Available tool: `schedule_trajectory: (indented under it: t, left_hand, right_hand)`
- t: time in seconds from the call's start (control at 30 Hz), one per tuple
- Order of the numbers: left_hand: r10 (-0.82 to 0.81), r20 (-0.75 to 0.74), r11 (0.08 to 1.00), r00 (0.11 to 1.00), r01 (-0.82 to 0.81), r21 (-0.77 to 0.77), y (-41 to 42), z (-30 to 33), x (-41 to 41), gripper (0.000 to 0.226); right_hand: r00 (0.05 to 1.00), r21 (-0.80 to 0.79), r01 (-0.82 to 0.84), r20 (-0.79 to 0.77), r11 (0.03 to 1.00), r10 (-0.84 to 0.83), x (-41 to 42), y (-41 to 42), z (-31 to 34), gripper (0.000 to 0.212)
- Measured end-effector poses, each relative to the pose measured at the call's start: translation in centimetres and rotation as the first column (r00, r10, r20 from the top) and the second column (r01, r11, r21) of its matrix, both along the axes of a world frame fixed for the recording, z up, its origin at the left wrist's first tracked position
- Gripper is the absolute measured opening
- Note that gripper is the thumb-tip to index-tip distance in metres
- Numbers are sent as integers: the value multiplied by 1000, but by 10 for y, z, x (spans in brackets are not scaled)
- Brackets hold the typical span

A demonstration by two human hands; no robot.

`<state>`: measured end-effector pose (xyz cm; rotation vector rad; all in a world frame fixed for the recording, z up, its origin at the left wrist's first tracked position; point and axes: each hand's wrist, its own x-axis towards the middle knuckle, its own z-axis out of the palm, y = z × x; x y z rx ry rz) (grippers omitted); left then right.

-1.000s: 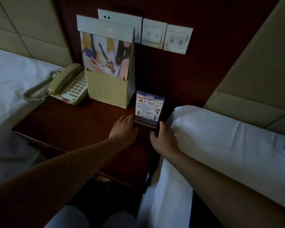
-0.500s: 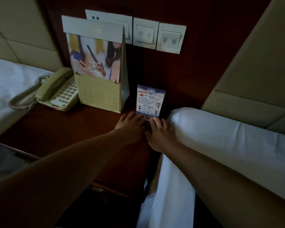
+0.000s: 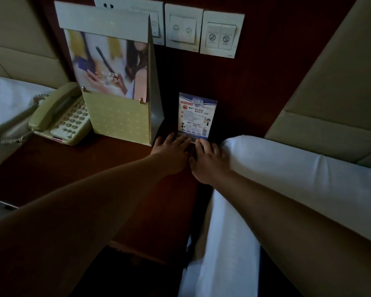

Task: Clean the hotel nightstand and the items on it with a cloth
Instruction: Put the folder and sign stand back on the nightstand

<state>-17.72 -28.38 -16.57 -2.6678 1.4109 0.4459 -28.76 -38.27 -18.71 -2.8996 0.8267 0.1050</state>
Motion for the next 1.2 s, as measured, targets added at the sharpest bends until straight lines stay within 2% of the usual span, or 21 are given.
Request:
schedule_trajectory:
  t: [0.17,0.3,0.4,0.5,0.67,0.83,1.0,1.2]
  left_hand:
    - [-75,51,996,996,73,48,0,8,-1,69]
    - [-49,9,999,999,48,18,12,27,-21,69]
    - [-30,-25,1000,999,30,-2,32,43,-45,65]
    - [-34,-44,999,998,35,29,50,59,-78,63]
    - [-82,-25,997,996,82,-1,76,85,-157,64]
    - [-104,-36,994,994,102,-38,97,96,-241,66]
    - [-119,-62,993,991,120,22,116,98,-306,69]
    - [-25,-142,992,989,42,119,129,82,-352,74]
  right_hand:
    - [997,53,-70,-27,996,71,3,-3,17,66]
    - [992,98,-123,-21,988,125,-13,8,35,69]
    - [994,109,-85,-59,990,92,-40,18,51,70]
    - [989,98,-49,-133,994,61,-81,27,70,75]
    - [994,70,-5,-110,998,13,-170,53,90,73]
    - [989,118,90,-125,989,-75,-261,79,103,74]
    - [976,112,148,-175,983,-127,-340,92,112,81]
    - [963,134,233,-167,963,-210,-396,94,110,77]
